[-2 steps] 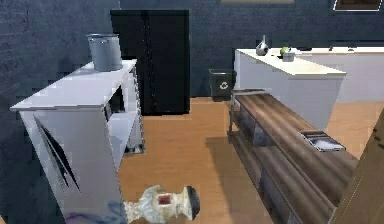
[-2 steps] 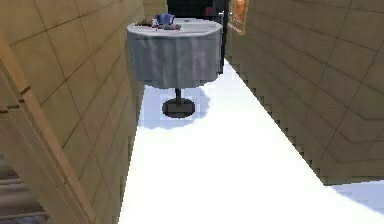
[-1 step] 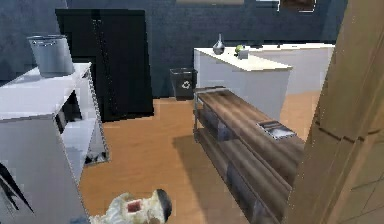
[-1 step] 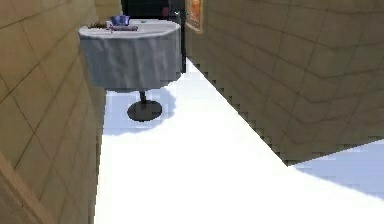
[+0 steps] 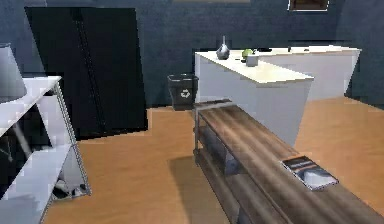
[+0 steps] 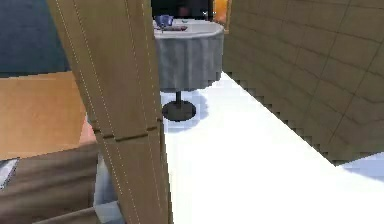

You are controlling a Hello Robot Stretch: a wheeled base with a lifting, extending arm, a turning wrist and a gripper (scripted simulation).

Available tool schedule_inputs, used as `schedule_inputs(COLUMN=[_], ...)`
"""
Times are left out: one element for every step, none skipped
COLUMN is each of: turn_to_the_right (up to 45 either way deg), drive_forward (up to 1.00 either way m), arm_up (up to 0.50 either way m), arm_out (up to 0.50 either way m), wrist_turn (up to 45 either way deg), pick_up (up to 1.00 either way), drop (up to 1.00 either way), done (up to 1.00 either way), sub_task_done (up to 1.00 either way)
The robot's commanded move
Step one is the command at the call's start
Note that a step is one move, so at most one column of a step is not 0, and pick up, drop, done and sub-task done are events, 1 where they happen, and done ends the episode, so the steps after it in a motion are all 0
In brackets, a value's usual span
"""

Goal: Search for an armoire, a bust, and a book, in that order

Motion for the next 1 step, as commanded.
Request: schedule_inputs(turn_to_the_right=[33.0], drive_forward=[0.00], arm_up=[0.00], arm_out=[0.00], wrist_turn=[0.0], pick_up=[0.00], drop=[0.00], done=[0.00], sub_task_done=[0.00])
